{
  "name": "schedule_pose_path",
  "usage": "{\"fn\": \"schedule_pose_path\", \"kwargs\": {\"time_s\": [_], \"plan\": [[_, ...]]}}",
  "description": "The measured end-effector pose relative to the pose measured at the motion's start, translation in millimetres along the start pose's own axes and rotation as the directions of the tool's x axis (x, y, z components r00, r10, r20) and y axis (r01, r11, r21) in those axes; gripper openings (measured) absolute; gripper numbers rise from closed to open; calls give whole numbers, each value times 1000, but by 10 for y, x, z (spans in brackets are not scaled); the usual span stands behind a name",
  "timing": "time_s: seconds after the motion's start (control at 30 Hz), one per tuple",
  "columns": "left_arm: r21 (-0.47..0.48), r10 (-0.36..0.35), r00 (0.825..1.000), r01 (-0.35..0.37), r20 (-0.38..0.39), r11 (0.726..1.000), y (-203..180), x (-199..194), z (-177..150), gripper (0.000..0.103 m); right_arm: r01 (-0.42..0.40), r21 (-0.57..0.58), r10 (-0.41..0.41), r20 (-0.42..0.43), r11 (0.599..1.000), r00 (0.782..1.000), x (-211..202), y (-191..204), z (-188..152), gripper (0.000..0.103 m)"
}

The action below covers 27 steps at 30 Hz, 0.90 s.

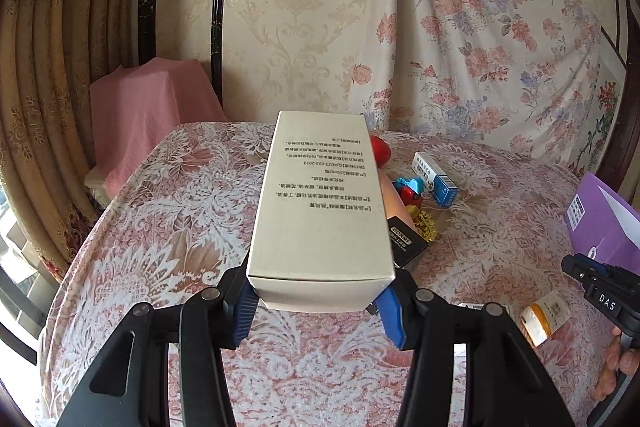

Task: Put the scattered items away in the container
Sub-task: 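Lift the orange tissue pack and white box, carrying both toward the purple box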

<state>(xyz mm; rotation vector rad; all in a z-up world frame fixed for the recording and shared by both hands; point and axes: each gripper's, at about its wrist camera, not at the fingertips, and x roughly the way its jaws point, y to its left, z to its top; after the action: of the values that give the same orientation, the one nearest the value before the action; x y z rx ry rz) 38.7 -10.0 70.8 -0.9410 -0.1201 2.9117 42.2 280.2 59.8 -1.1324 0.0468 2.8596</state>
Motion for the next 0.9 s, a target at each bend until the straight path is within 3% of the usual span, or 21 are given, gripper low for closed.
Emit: {"fn": "schedule_pose_path", "kwargs": {"time_s": [0.27, 0.3, 0.37, 0.4, 0.6, 0.67, 0.83, 0.9], "plan": [[5, -21, 1000, 21, -10, 1000, -47, 40, -49, 51, -60, 37, 62, -44, 998, 997, 119, -151, -148, 31], [6, -23, 1000, 23, -11, 1000, -55, 43, -55, 51, -62, 41, 64, -48, 997, 997, 133, -172, -174, 36], [4, -29, 1000, 29, -10, 1000, -60, 43, -63, 51, -87, 62, 90, -51, 994, 995, 145, -228, -214, 76], [3, -31, 999, 31, -10, 1000, -59, 42, -69, 51, -96, 65, 100, -50, 993, 994, 134, -240, -238, 79], [-4, -31, 999, 31, -20, 1000, -21, 74, -103, 51, -105, 31, 108, -102, 994, 989, 211, -140, -390, 79], [-3, -31, 999, 31, -23, 1000, -16, 76, -115, 51, -38, -22, 36, -95, 999, 995, 262, -62, -437, 80], [-2, -30, 999, 30, -29, 1000, 3, 66, -138, 51, 8, -16, -9, -102, 1000, 995, 289, -121, -437, 83], [-3, -31, 999, 31, -30, 1000, 5, 62, -139, 51, 35, -14, -36, -88, 999, 995, 271, -161, -429, 93]]}}
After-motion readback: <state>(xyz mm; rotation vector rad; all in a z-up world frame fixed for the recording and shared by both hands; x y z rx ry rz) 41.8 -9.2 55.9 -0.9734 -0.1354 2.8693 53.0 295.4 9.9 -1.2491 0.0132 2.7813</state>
